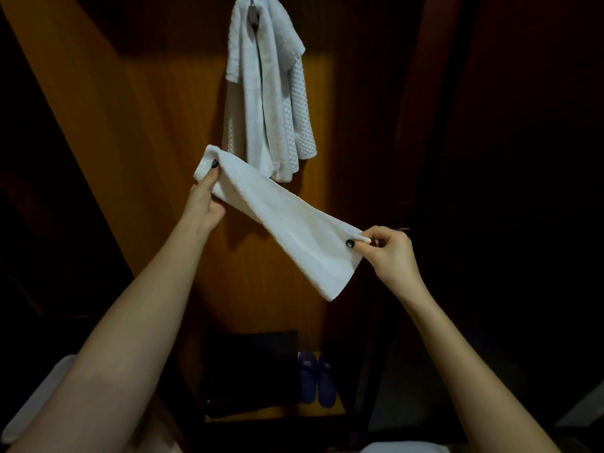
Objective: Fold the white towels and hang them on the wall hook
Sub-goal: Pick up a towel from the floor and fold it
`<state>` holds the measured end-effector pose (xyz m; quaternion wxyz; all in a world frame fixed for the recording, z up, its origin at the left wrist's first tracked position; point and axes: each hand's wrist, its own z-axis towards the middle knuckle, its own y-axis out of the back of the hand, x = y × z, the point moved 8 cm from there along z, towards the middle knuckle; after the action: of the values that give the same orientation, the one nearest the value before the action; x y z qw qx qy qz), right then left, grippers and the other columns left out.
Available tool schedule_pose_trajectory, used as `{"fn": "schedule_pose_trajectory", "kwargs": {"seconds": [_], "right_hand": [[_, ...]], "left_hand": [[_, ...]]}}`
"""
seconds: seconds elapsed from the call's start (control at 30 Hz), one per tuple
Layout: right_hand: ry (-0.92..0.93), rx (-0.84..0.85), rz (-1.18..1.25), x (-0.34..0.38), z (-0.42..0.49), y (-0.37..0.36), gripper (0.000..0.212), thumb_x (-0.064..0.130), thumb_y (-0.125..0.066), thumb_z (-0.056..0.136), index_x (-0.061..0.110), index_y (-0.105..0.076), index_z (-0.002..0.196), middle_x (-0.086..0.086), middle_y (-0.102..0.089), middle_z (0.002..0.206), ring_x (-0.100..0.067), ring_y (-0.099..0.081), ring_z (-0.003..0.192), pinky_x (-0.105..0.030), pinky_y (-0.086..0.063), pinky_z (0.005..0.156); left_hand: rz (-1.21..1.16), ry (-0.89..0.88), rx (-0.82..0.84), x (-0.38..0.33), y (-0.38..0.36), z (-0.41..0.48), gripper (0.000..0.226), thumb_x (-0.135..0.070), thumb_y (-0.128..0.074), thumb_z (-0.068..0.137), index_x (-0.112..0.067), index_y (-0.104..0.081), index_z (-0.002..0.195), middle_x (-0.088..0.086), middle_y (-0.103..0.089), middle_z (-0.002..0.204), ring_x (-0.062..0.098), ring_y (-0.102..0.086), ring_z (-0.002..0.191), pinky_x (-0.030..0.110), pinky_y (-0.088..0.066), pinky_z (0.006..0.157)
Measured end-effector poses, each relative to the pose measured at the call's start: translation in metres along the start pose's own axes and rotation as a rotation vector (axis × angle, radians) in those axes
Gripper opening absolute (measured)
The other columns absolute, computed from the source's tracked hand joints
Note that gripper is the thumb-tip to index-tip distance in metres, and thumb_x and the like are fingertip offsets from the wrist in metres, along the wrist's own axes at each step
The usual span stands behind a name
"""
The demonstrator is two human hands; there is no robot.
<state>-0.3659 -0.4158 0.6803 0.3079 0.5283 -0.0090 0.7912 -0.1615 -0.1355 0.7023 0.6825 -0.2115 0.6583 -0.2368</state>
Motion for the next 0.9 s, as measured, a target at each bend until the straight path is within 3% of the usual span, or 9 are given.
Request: {"fn": "schedule_pose_trajectory", "kwargs": {"seconds": [0.07, 0.13, 0.27, 0.43, 0.57, 0.67, 0.73, 0.77, 0.9], "right_hand": [[0.038, 0.051, 0.042, 0.006, 0.0, 0.0, 0.031, 0.01, -0.069, 0.087, 0.036, -0.068, 0.104, 0.02, -0.065, 0.094, -0.003, -0.06, 0.091, -0.02, -0.05, 0.079], [0.083, 0.147, 0.084, 0.013, -0.002, -0.004, 0.047, 0.008, -0.064, 0.09, 0.045, -0.057, 0.12, 0.03, -0.058, 0.091, 0.003, -0.056, 0.091, -0.013, -0.047, 0.084], [0.084, 0.268, 0.053, 0.018, -0.005, -0.01, 0.037, 0.003, -0.053, 0.094, 0.035, -0.073, 0.097, 0.01, -0.051, 0.083, 0.001, -0.047, 0.072, -0.012, -0.039, 0.068], [0.074, 0.209, -0.041, 0.018, -0.008, -0.007, 0.034, 0.001, -0.052, 0.093, 0.028, -0.073, 0.094, 0.001, -0.048, 0.092, -0.007, -0.049, 0.084, -0.011, -0.04, 0.074], [-0.034, 0.011, 0.086, 0.011, -0.009, 0.005, 0.039, -0.003, -0.05, 0.092, 0.027, -0.072, 0.083, -0.004, -0.056, 0.106, -0.012, -0.056, 0.1, -0.013, -0.043, 0.08], [-0.113, 0.076, 0.445, 0.008, -0.009, 0.0, 0.017, 0.019, -0.056, 0.096, 0.019, -0.071, 0.103, -0.009, -0.054, 0.123, -0.016, -0.056, 0.116, -0.021, -0.052, 0.083], [-0.112, 0.146, 0.531, 0.009, -0.009, 0.001, 0.047, 0.05, -0.068, 0.081, 0.021, -0.064, 0.118, -0.004, -0.047, 0.132, -0.016, -0.052, 0.123, -0.026, -0.055, 0.088], [-0.09, 0.176, 0.467, 0.011, -0.008, 0.002, 0.061, 0.055, -0.075, 0.071, 0.026, -0.06, 0.122, 0.002, -0.044, 0.132, -0.014, -0.05, 0.124, -0.029, -0.053, 0.093], [-0.039, 0.219, 0.205, 0.018, -0.008, 0.002, 0.082, 0.04, -0.08, 0.06, 0.03, -0.047, 0.135, 0.018, -0.035, 0.127, -0.01, -0.04, 0.128, -0.034, -0.038, 0.11]], "left_hand": [[0.016, -0.004, -0.012, -0.001, 0.0, -0.001, 0.041, -0.018, -0.068, 0.086, -0.009, -0.057, 0.125, 0.013, -0.066, 0.119, 0.025, -0.065, 0.107, 0.044, -0.053, 0.091], [0.036, -0.003, -0.033, -0.003, 0.001, -0.003, 0.049, -0.018, -0.07, 0.085, -0.008, -0.053, 0.13, 0.013, -0.065, 0.12, 0.025, -0.065, 0.106, 0.044, -0.054, 0.09], [0.062, -0.032, -0.069, -0.008, 0.0, -0.006, 0.047, -0.015, -0.071, 0.084, -0.007, -0.054, 0.127, 0.012, -0.067, 0.115, 0.024, -0.067, 0.101, 0.042, -0.056, 0.086], [0.161, -0.225, -0.211, -0.029, -0.011, -0.013, 0.033, -0.015, -0.074, 0.082, -0.016, -0.058, 0.111, -0.002, -0.068, 0.1, 0.012, -0.066, 0.091, 0.03, -0.056, 0.076], [0.188, -0.278, -0.236, -0.043, -0.03, -0.016, 0.039, -0.013, -0.072, 0.083, -0.013, -0.056, 0.118, 0.002, -0.065, 0.111, 0.014, -0.064, 0.097, 0.028, -0.056, 0.079], [0.185, -0.244, -0.28, -0.042, -0.032, -0.017, 0.049, -0.014, -0.072, 0.083, -0.012, -0.052, 0.128, 0.004, -0.063, 0.12, 0.018, -0.062, 0.104, 0.034, -0.054, 0.088], [0.171, -0.212, -0.31, -0.038, -0.03, -0.016, 0.05, -0.012, -0.071, 0.084, -0.012, -0.051, 0.129, 0.005, -0.062, 0.12, 0.019, -0.061, 0.104, 0.033, -0.054, 0.085], [0.158, -0.206, -0.322, -0.035, -0.027, -0.015, 0.048, -0.011, -0.07, 0.084, -0.012, -0.053, 0.128, 0.005, -0.063, 0.119, 0.02, -0.062, 0.103, 0.032, -0.054, 0.082], [0.139, -0.105, -0.431, -0.019, -0.014, -0.013, 0.054, -0.01, -0.068, 0.084, -0.007, -0.047, 0.133, 0.012, -0.058, 0.128, 0.027, -0.059, 0.111, 0.038, -0.051, 0.091]]}}
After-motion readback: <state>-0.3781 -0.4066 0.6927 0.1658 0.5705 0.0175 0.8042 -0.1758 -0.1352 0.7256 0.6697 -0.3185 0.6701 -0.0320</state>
